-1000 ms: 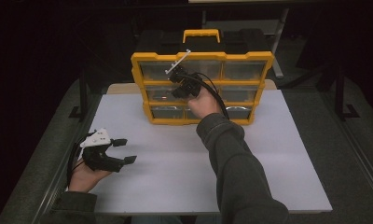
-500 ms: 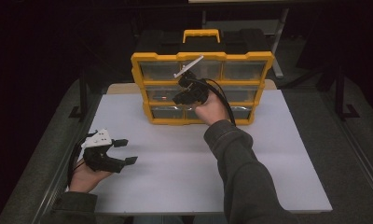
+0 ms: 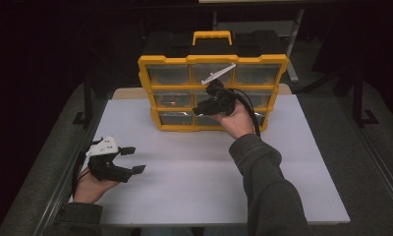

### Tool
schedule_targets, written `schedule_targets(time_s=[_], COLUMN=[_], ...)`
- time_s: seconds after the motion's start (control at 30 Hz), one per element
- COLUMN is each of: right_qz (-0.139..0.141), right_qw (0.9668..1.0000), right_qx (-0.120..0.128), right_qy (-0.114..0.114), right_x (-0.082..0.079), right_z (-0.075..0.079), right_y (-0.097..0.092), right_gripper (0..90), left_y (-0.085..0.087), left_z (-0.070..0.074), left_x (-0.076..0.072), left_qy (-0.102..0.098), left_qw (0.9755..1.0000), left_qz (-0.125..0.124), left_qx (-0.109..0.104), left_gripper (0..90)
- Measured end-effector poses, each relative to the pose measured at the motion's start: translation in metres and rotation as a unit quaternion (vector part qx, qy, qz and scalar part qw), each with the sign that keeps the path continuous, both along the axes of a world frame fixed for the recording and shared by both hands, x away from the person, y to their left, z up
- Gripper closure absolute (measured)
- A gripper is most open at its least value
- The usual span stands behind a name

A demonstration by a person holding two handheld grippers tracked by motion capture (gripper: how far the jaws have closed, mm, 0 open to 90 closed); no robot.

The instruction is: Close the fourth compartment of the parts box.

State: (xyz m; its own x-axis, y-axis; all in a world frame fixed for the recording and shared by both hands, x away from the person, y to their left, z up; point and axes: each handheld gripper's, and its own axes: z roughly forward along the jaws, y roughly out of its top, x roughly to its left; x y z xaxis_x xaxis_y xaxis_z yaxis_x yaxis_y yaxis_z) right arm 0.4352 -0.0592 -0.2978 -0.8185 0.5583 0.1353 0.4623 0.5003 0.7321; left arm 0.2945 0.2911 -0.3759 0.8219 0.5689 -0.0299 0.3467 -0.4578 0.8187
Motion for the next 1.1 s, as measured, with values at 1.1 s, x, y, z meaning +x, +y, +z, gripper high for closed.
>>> schedule_targets(time_s=[1.1], right_qz=[-0.023], right_qw=[0.9991], right_qx=[0.034], right_qy=[-0.003], right_x=[-0.034], right_z=[-0.018], right_y=[-0.055], right_gripper=[47.2], left_y=[-0.002], left_z=[-0.001], left_x=[0.001], left_qy=[0.002], left_qw=[1.0000], left_qz=[-0.001], left_qx=[0.007], left_gripper=[23.4])
